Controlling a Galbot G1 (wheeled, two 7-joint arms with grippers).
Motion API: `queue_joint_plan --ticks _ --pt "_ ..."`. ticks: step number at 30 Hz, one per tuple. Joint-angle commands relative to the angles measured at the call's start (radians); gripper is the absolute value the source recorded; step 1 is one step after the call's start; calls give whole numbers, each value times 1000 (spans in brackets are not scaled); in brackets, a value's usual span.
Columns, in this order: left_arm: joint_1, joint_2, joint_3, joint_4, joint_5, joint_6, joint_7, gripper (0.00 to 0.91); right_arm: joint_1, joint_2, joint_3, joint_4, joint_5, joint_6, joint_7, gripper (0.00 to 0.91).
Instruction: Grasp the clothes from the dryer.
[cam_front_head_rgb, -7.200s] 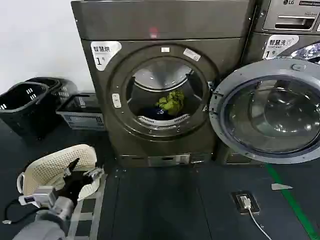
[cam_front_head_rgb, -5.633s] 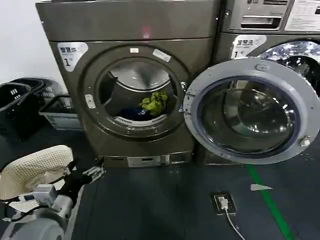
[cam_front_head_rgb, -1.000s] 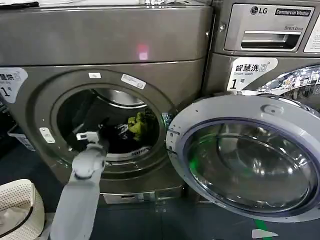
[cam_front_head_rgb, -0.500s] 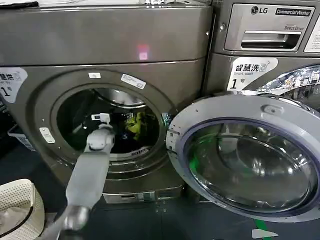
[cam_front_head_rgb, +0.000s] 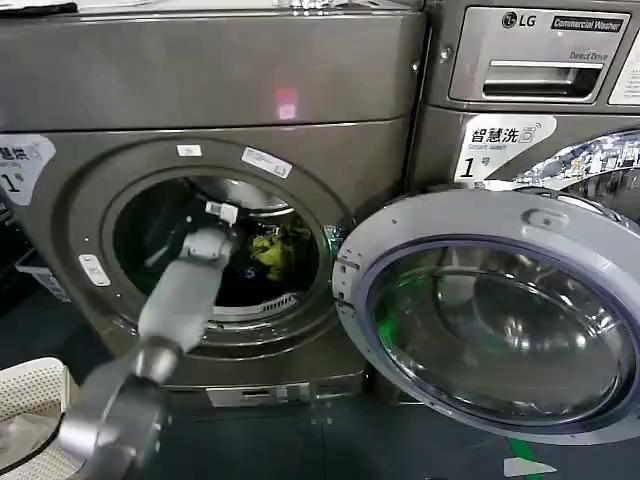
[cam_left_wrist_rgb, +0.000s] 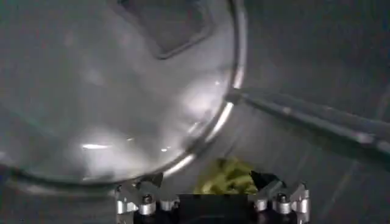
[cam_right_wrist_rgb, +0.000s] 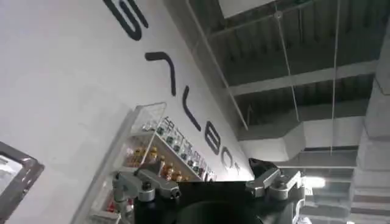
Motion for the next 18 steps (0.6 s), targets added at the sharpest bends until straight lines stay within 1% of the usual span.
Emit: queue_joint_plan --ticks 1,3,6,9,12,18 --pt "-87 6 248 128 251 -48 265 907 -1 0 2 -2 0 1 0 907" --pt "-93 -2 285 135 339 -49 270 907 0 1 3 -4 0 1 0 907" --pt "-102 -14 309 144 419 -53 278 907 -1 2 2 -1 0 1 0 907" --pt "-110 -17 344 158 507 -89 289 907 -1 1 3 -2 0 1 0 907" --pt "-105 -18 350 166 576 -71 241 907 2 5 -1 1 0 1 -1 907" --pt "-81 -22 362 173 573 -73 239 907 11 8 -12 2 -4 2 -1 907"
